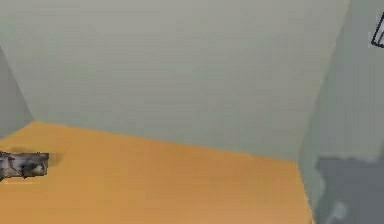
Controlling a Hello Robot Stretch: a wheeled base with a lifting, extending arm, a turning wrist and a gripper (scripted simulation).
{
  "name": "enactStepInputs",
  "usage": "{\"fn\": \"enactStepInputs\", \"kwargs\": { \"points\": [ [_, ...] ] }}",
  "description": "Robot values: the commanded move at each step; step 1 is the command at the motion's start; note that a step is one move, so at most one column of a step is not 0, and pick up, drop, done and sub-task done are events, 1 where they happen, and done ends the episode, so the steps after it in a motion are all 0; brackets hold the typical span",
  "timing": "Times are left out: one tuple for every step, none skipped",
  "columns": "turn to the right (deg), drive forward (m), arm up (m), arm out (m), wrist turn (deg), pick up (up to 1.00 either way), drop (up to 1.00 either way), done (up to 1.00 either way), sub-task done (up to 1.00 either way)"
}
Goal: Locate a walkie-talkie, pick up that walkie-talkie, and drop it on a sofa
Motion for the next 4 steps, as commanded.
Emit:
{"fn": "enactStepInputs", "kwargs": {
  "points": [
    [-9.0,0.00,0.00,0.00,0.0,0.00,0.00,0.00,0.00],
    [45.0,0.00,0.00,0.00,0.0,0.00,0.00,0.00,0.00],
    [21.0,0.00,0.00,0.00,0.0,0.00,0.00,0.00,0.00],
    [0.0,0.05,0.00,0.00,0.0,0.00,0.00,0.00,0.00]
  ]
}}
